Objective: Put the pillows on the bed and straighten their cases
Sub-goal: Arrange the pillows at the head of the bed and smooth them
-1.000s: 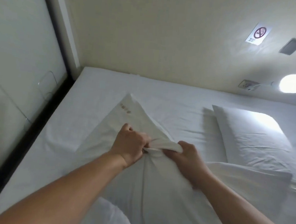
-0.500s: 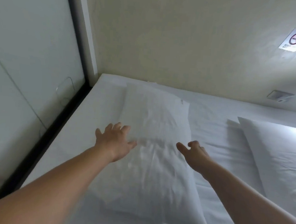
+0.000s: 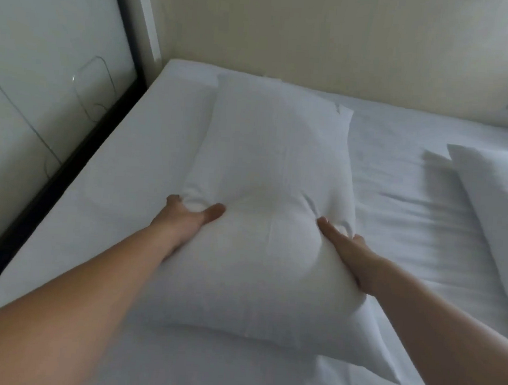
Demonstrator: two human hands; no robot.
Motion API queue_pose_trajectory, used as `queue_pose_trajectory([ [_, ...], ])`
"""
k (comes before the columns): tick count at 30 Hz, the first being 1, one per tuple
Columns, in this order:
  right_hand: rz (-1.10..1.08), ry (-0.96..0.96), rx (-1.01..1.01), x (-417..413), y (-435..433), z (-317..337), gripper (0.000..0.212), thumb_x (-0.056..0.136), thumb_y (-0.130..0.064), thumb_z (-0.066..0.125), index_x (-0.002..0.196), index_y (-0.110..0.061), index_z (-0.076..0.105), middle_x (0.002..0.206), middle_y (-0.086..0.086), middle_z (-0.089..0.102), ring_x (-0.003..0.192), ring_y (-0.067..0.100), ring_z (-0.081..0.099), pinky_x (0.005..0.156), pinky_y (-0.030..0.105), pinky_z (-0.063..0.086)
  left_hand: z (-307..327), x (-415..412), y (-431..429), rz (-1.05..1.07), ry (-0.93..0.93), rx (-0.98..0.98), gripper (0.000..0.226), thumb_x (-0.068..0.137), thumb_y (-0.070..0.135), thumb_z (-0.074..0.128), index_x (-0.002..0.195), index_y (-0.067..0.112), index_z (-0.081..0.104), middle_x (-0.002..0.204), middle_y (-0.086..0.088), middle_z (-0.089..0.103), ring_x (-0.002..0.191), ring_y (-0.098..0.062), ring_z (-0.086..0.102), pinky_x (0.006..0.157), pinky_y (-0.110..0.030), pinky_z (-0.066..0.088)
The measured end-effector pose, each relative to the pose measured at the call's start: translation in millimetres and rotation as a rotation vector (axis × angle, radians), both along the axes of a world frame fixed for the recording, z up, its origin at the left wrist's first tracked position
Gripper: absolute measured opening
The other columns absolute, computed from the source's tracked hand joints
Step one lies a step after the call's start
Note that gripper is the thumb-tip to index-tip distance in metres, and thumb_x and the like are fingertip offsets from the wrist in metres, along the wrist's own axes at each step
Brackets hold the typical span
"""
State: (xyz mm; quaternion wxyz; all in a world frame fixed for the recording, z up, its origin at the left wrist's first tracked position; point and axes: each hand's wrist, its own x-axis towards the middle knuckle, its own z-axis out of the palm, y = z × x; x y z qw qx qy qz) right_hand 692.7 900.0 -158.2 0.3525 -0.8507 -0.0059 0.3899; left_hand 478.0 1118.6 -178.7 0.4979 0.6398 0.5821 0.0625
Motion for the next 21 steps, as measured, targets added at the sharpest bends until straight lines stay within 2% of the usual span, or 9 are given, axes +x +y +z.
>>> queue_pose_trajectory([
  [4, -0.091, -0.09, 0.058, -14.8, -1.0, -2.2, 0.117, 0.046, -0.08, 0.071, 0.137, -0.014, 0.036, 0.127, 0.01, 0.056, 0.112, 0.036, 0.055, 0.097, 0.05, 0.045, 6.1, -6.3, -0.6, 0.001, -0.027, 0.318, 0.079, 0.063, 0.065, 0.07, 0.12, 0.012, 0.05, 0.118, -0.013, 0.062, 0.103, -0.034, 0.059, 0.086, -0.041, 0.047],
  [7, -0.089, -0.1, 0.207, -21.6, 20.1, 5.0, 0.103, 0.055, -0.073, 0.072, 0.135, -0.016, 0.041, 0.123, 0.007, 0.06, 0.11, 0.033, 0.058, 0.098, 0.05, 0.046, 43.5, -7.5, 17.2, -0.047, -0.023, 0.607, 0.051, 0.072, 0.059, 0.065, 0.088, 0.015, 0.047, 0.081, -0.004, 0.06, 0.074, -0.032, 0.056, 0.061, -0.039, 0.045],
  [10, -0.105, -0.086, 0.437, -31.6, 71.7, 14.3, 0.09, 0.064, -0.065, 0.071, 0.137, -0.021, 0.043, 0.118, 0.003, 0.065, 0.106, 0.027, 0.062, 0.097, 0.047, 0.048, 101.9, 2.5, 58.6, -0.119, -0.002, 1.011, 0.048, 0.08, 0.054, 0.062, 0.08, 0.012, 0.037, 0.063, -0.001, 0.05, 0.06, -0.031, 0.046, 0.051, -0.034, 0.027],
  [13, -0.169, -0.144, 0.571, -35.1, 126.2, 30.4, 0.072, 0.074, -0.06, 0.067, 0.131, -0.021, 0.046, 0.109, 0.001, 0.066, 0.096, 0.023, 0.062, 0.084, 0.039, 0.048, 158.4, 11.5, 104.7, -0.139, -0.062, 1.39, 0.047, 0.082, 0.05, 0.064, 0.083, 0.009, 0.042, 0.067, -0.024, 0.059, 0.059, -0.044, 0.056, 0.054, -0.036, 0.028],
  [15, -0.219, -0.262, 0.627, -33.3, 151.7, 40.5, 0.061, 0.077, -0.059, 0.064, 0.12, -0.018, 0.051, 0.097, -0.004, 0.064, 0.089, 0.017, 0.061, 0.076, 0.034, 0.042, 174.3, 9.3, 127.0, -0.118, -0.074, 1.519, 0.049, 0.083, 0.053, 0.061, 0.086, 0.008, 0.043, 0.067, -0.025, 0.059, 0.058, -0.046, 0.057, 0.053, -0.035, 0.027],
  [17, -0.185, -0.35, 0.591, -29.0, 171.2, 49.1, 0.061, 0.08, -0.06, 0.059, 0.122, -0.018, 0.047, 0.098, -0.005, 0.06, 0.094, 0.023, 0.059, 0.079, 0.036, 0.04, 160.8, -4.0, 142.9, -0.045, -0.037, 1.429, 0.05, 0.084, 0.057, 0.057, 0.091, 0.01, 0.042, 0.076, -0.025, 0.061, 0.066, -0.046, 0.058, 0.054, -0.037, 0.03],
  [18, -0.14, -0.365, 0.533, -26.5, 180.1, 51.4, 0.067, 0.08, -0.062, 0.056, 0.129, -0.019, 0.043, 0.109, 0.0, 0.059, 0.103, 0.028, 0.057, 0.084, 0.039, 0.041, 142.9, -15.3, 150.1, 0.002, 0.021, 1.299, 0.052, 0.084, 0.058, 0.054, 0.097, 0.008, 0.043, 0.087, -0.026, 0.062, 0.077, -0.046, 0.06, 0.058, -0.04, 0.035],
  [20, -0.049, -0.337, 0.377, -22.8, 195.2, 49.3, 0.083, 0.08, -0.068, 0.05, 0.144, -0.019, 0.028, 0.136, 0.012, 0.049, 0.12, 0.037, 0.049, 0.097, 0.046, 0.039, 97.9, -45.9, 158.8, 0.063, 0.177, 0.884, 0.066, 0.085, 0.06, 0.05, 0.119, 0.004, 0.046, 0.118, -0.028, 0.058, 0.105, -0.046, 0.057, 0.081, -0.048, 0.045],
  [21, -0.004, -0.291, 0.301, -22.9, 199.5, 45.8, 0.09, 0.079, -0.071, 0.049, 0.147, -0.017, 0.024, 0.142, 0.015, 0.044, 0.124, 0.039, 0.046, 0.099, 0.048, 0.037, 75.0, -61.9, 158.0, 0.063, 0.215, 0.648, 0.074, 0.085, 0.062, 0.047, 0.13, 0.004, 0.042, 0.132, -0.027, 0.051, 0.118, -0.044, 0.051, 0.094, -0.049, 0.043],
])
